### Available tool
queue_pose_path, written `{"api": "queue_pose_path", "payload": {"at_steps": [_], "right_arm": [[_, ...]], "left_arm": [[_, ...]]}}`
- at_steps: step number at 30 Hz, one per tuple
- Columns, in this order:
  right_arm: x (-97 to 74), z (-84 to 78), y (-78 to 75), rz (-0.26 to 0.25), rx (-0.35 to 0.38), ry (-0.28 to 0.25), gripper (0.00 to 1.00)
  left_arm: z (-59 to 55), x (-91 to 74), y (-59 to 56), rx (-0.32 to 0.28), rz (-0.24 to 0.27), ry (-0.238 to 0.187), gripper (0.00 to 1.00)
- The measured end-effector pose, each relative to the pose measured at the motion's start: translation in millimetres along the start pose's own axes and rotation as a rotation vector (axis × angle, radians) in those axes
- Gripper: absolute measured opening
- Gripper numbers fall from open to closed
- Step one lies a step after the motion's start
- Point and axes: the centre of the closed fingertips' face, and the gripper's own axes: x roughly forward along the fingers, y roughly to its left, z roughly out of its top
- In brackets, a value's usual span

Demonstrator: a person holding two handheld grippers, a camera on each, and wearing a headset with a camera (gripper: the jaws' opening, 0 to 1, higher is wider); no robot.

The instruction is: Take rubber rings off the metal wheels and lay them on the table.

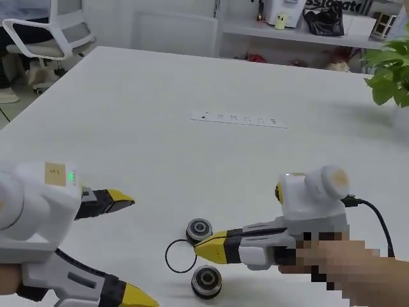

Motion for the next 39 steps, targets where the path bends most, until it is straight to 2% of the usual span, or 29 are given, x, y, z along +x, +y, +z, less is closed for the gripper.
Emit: {"api": "queue_pose_path", "payload": {"at_steps": [28,39], "right_arm": [[19.7,3.6,-3.5,0.000,-0.017,0.015,0.00],[25.4,-2.4,-8.3,-0.015,-0.019,0.034,0.00]], "left_arm": [[-4.4,-4.3,3.2,-0.008,0.019,0.014,0.94],[-5.3,-5.4,4.6,-0.012,0.024,0.014,0.94]]}}
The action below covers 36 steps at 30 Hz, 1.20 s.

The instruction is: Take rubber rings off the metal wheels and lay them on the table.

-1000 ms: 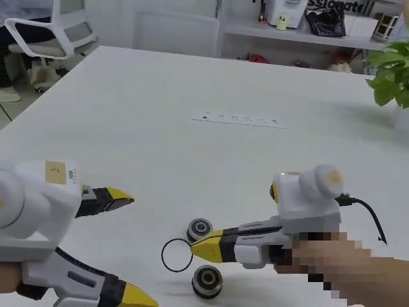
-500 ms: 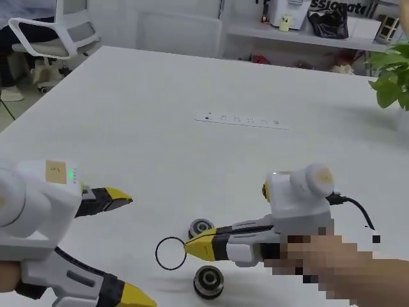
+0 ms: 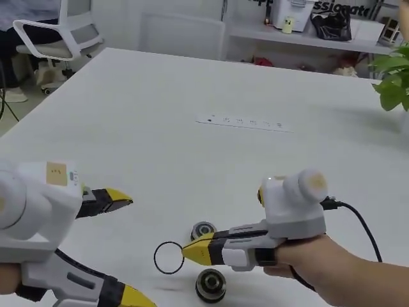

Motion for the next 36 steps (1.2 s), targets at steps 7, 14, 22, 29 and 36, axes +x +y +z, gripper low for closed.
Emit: {"api": "queue_pose_path", "payload": {"at_steps": [7,14,22,29,36], "right_arm": [[1.6,-4.0,-3.0,-0.018,-0.006,0.011,0.00],[3.9,-8.8,-4.8,-0.023,-0.004,0.023,0.00],[4.8,-11.9,-7.0,-0.033,-0.006,0.034,0.00],[5.8,-14.4,-9.9,-0.043,-0.010,0.043,0.00],[5.2,-16.5,-13.4,-0.060,-0.015,0.054,0.00]], "left_arm": [[-1.8,-0.8,-1.0,-0.003,-0.001,0.002,0.93],[-2.6,-2.0,-0.2,-0.006,0.004,0.001,0.93],[-3.7,-1.8,-0.4,-0.008,0.003,0.004,0.93],[-5.8,-3.2,-1.1,-0.008,0.003,0.010,0.93],[-6.4,-4.1,-1.2,-0.008,0.004,0.010,0.93]]}}
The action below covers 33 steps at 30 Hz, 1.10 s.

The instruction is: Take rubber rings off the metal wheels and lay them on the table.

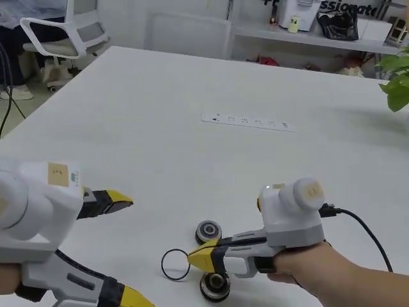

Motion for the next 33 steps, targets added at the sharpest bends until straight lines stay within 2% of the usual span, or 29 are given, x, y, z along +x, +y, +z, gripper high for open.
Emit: {"api": "queue_pose_path", "payload": {"at_steps": [19,33], "right_arm": [[-2.1,-3.2,-7.9,-0.039,-0.019,0.013,0.00],[-2.5,-1.9,-10.5,-0.059,-0.026,0.007,0.06]], "left_arm": [[2.7,2.7,-5.0,0.006,-0.014,0.011,0.93],[3.7,0.6,-6.2,0.005,-0.011,0.011,0.93]]}}
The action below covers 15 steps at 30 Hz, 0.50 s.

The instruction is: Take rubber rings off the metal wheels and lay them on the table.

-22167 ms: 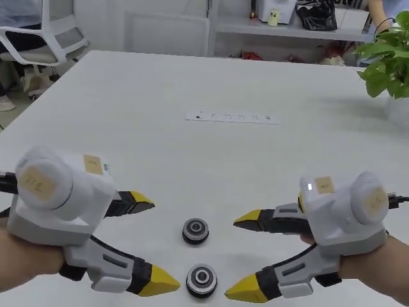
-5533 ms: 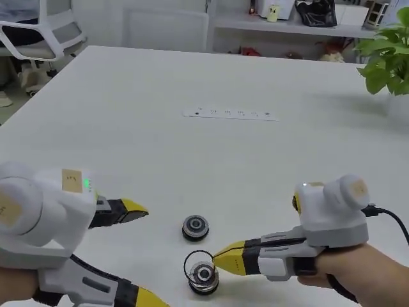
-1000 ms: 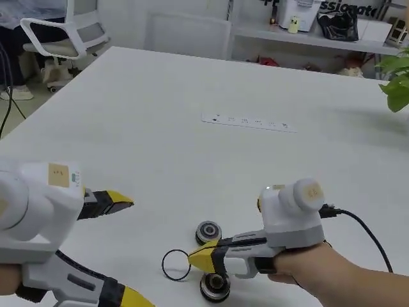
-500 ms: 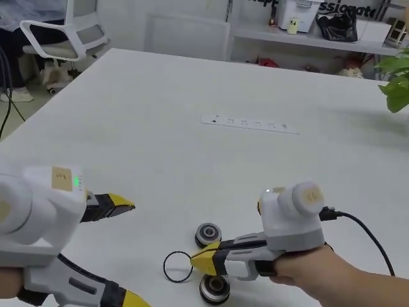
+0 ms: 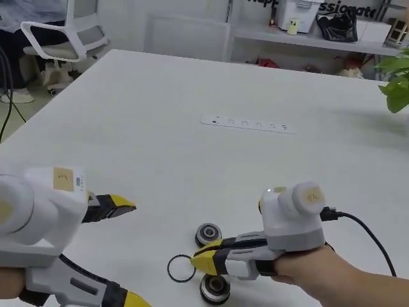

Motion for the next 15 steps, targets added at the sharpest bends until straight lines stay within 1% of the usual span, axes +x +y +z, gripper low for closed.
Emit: {"api": "queue_pose_path", "payload": {"at_steps": [7,15], "right_arm": [[-1.3,2.9,-1.0,-0.005,0.001,-0.013,0.08],[-4.2,9.2,2.4,0.002,-0.003,-0.032,0.11]], "left_arm": [[-0.6,-1.1,0.9,-0.002,0.003,0.002,0.92],[0.7,0.1,2.5,-0.002,0.003,-0.001,0.92]]}}
